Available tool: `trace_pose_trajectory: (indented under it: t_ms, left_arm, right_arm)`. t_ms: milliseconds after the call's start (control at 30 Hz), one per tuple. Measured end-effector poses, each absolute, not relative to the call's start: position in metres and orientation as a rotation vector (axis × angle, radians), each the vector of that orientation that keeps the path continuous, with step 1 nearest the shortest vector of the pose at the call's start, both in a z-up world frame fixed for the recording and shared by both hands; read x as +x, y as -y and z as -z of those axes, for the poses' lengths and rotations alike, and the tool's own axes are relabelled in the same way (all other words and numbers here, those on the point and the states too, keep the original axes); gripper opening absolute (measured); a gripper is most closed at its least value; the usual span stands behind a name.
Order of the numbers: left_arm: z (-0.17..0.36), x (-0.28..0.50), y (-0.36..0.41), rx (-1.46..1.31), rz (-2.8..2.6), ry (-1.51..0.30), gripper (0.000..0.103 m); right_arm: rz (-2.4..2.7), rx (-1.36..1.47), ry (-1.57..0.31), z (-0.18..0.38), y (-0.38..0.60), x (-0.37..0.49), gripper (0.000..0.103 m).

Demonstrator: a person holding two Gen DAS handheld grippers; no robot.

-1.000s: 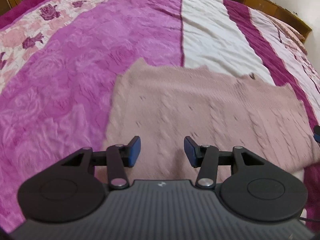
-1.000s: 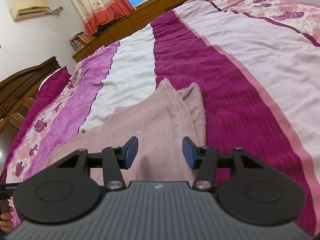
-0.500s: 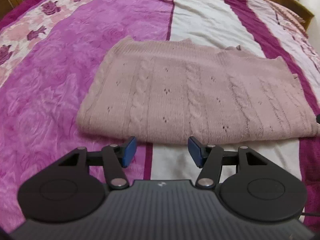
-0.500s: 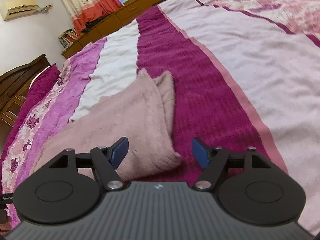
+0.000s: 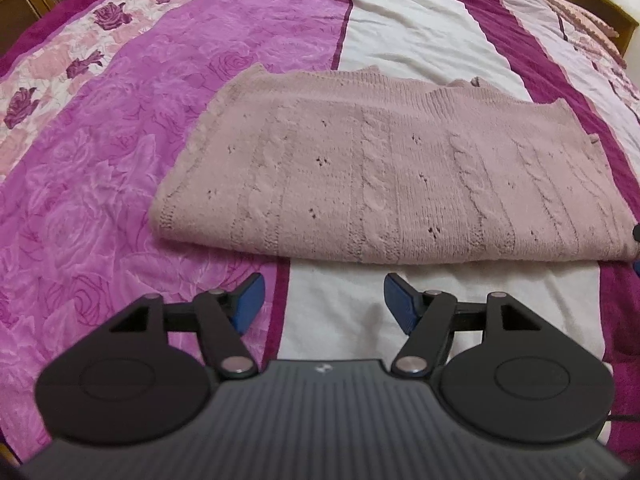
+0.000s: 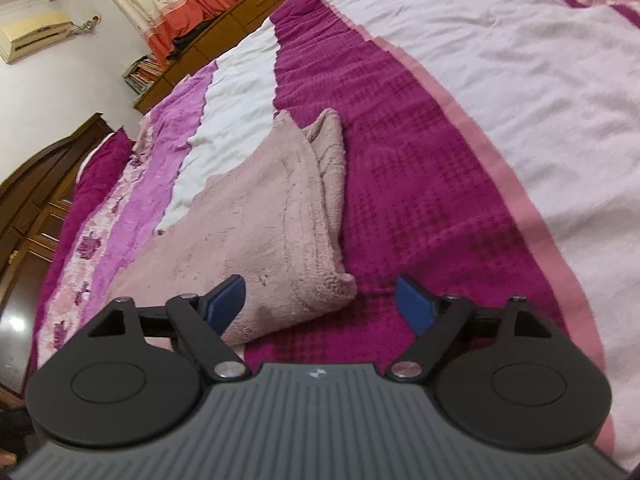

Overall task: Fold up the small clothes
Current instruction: 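Open both tools and withdraw them from the folded cardigan, then grasp the folded cardigan's side edge with the right tool and lift it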

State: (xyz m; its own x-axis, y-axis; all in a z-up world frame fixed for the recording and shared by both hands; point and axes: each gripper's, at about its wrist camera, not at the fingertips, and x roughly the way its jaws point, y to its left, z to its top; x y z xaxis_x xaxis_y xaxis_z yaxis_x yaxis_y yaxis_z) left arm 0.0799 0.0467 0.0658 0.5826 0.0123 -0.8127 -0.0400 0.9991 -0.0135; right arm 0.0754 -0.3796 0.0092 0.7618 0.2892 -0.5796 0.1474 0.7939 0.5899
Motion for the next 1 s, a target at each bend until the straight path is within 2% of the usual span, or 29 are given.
trace_pose_trajectory:
  t_ms: [267,600,700,767,800,833,867,933,1000]
  left_arm:
    - [-0.063,0.079,-0.041,-0.047,-0.022,-0.965,0.067]
    - [-0.056,0.081,-0.041,-0.038,-0.034,-0.990,0.067]
    - [-0.054,0.082,-0.041,-0.028,-0.042,-0.995,0.067]
    - [-0.054,0.082,-0.043,-0.033,-0.043,-0.997,0.067]
    - [-0.054,0.082,-0.043,-0.035,-0.042,-0.995,0.067]
    - [-0.055,0.082,-0.044,-0.035,-0.043,-0.993,0.067]
    - [-0.055,0.083,-0.044,-0.034,-0.046,-0.992,0.067]
    - [-0.056,0.083,-0.046,-0.030,-0.051,-0.989,0.067]
    - [-0.057,0.083,-0.050,-0.029,-0.054,-0.986,0.067]
  right_arm:
    - [-0.179,0.826,-0.695,0.001,0.379,0.093,0.088]
    - [-0.153,0.803,-0.651,-0.003,0.373,0.124,0.088]
    - [-0.141,0.771,-0.629,-0.004,0.370,0.133,0.085]
    - [-0.142,0.748,-0.623,-0.004,0.367,0.138,0.071]
    - [-0.143,0.736,-0.625,-0.004,0.365,0.141,0.058]
    - [-0.138,0.720,-0.622,-0.005,0.363,0.142,0.040]
    - [-0.134,0.704,-0.614,-0.007,0.362,0.143,0.032]
    - [-0.140,0.702,-0.594,-0.011,0.363,0.143,0.025]
    - [-0.158,0.718,-0.567,-0.016,0.364,0.142,0.023]
